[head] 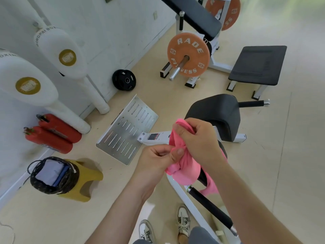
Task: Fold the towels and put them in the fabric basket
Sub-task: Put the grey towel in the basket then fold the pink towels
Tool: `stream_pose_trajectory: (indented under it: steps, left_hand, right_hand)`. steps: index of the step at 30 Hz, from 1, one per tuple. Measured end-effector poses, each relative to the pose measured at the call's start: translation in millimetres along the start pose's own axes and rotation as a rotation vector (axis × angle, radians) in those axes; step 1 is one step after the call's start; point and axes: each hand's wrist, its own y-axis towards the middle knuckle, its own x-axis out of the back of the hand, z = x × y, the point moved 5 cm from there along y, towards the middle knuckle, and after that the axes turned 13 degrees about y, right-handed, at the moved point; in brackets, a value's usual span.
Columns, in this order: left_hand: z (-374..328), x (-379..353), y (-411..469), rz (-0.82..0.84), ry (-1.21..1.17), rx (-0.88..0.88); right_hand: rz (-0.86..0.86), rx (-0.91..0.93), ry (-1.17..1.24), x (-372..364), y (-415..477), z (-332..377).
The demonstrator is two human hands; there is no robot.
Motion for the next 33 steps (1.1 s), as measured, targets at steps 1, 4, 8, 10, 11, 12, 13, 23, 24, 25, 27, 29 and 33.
stream_pose_trajectory:
  steps: [1, 4, 8, 10, 11, 12, 13, 23, 24, 25, 27, 29, 33]
  left_hand:
    - [-5, 0, -1, -0.005, -0.007, -0.029]
    - [-20, 5, -5, -0.031, -0.048, -0.081]
    - [-38, 10, -11, 0.028, -0.125, -0.126]
    - [-46, 7, -12, 0.036, -0.138, -0.123]
    - [-49, 6, -11, 0.021, -0.125, -0.118]
    - [-52, 4, -10, 0.004, -0.107, -0.116]
    - [-54, 3, -10, -0.009, -0.088, -0.115]
    - [-72, -2, -20, -0.069, 0.101, -0.152]
    - [-74, -3, -20, -0.076, 0.134, -0.191]
    - [-76, -2, -20, -0.090, 0.170, -0.228]
    - [-79, -2, -19, -0.110, 0.227, -0.270]
    - [-81, -3, -20, -0.099, 0.294, -0.273]
    - [-86, -2, -21, -0.067, 0.590, -0.350]
  right_hand:
    - [0.012, -0.052, 0.066, 4, 1, -3]
    - [0.127, -0.247, 0.191, 14, 5, -15]
    - [0.334, -0.291, 0.081, 24, 2, -4]
    - [0.362, -0.315, 0.212, 22, -2, 4]
    - [0.336, -0.338, 0.304, 19, -3, 5]
    - [0.289, -0.365, 0.378, 17, -5, 4]
    - [0.246, -0.384, 0.416, 14, -7, 2]
    - [0.253, -0.339, 0.452, 16, -19, 12]
    - [0.220, -0.333, 0.454, 18, -19, 13]
    - [0.198, -0.329, 0.456, 20, -19, 14]
    - [0.216, -0.324, 0.433, 21, -20, 17]
    - [0.302, -0.326, 0.391, 19, -22, 21]
    - [0.254, -0.224, 0.265, 25, -23, 31]
